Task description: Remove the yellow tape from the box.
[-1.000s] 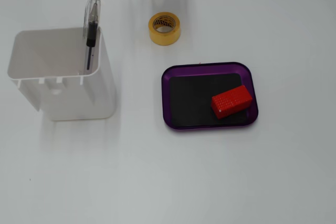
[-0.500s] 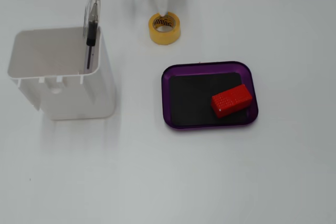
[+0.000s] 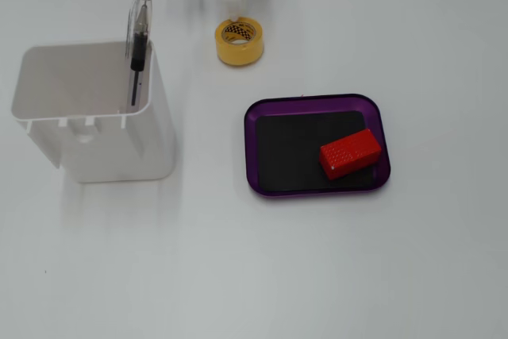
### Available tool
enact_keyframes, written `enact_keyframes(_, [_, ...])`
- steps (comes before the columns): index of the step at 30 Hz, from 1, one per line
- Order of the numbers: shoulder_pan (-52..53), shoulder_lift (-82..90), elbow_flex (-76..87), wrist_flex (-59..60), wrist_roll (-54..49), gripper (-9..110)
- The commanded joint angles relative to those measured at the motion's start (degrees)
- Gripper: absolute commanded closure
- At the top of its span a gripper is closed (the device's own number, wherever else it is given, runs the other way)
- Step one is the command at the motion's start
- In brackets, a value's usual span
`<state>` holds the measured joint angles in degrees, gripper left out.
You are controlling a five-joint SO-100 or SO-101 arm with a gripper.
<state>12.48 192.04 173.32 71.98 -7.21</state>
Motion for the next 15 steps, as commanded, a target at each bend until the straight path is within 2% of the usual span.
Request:
enact_keyframes(1, [0.09, 2.55, 0.53, 0.7, -0.26, 102])
enact_keyframes(15, [0.09, 2.55, 0.53, 0.26, -0.26, 102])
